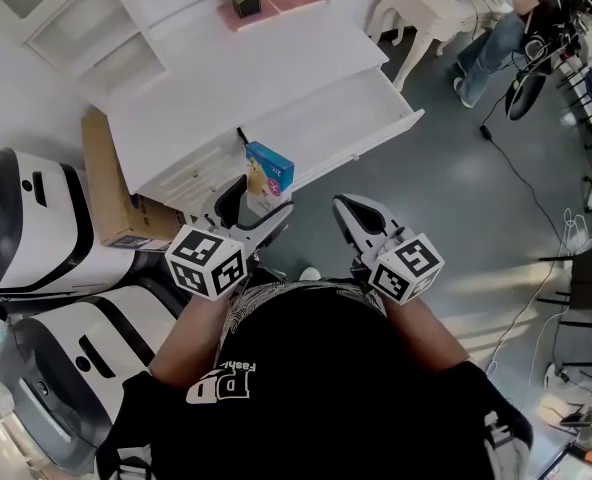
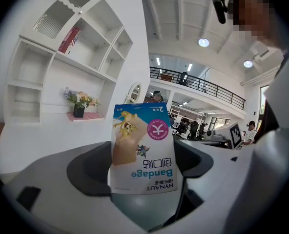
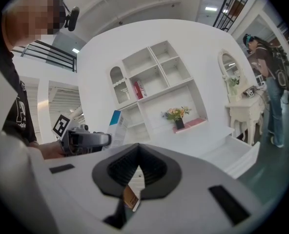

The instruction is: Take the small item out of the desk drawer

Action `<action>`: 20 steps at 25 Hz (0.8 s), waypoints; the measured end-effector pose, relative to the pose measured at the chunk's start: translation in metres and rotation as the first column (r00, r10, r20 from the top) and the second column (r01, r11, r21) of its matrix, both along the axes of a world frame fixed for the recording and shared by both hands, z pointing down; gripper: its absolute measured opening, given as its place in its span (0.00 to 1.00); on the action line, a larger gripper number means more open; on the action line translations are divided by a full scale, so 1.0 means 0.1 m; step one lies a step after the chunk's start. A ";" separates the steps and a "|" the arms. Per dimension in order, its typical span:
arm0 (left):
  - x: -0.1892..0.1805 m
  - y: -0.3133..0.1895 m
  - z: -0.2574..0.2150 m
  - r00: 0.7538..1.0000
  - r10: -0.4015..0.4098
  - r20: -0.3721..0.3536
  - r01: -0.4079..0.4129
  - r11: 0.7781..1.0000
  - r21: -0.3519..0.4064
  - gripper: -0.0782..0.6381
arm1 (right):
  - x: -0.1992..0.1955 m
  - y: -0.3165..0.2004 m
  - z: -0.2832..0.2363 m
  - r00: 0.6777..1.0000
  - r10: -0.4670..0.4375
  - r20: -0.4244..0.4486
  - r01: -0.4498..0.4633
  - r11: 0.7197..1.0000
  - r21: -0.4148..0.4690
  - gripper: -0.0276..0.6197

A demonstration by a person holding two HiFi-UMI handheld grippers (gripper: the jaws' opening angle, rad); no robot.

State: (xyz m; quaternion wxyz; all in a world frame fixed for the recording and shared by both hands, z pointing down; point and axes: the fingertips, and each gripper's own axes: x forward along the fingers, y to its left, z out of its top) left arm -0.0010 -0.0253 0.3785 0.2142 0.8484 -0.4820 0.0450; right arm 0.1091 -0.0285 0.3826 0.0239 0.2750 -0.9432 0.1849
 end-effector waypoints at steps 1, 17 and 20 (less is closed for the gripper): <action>0.00 0.00 -0.01 1.000 0.001 0.000 -0.001 1.000 0.001 0.68 | -0.02 0.02 -0.02 1.000 -0.004 -0.005 0.004 1.000 0.006 0.05; -0.54 0.08 -0.16 0.994 0.110 -0.008 -0.110 0.994 0.026 0.68 | -0.65 0.14 -0.13 0.993 0.112 -0.025 -0.112 0.994 0.020 0.05; -0.67 0.13 -0.14 0.992 0.122 -0.014 -0.122 0.992 0.026 0.68 | -0.76 0.19 -0.11 0.991 0.133 -0.033 -0.133 0.991 0.015 0.05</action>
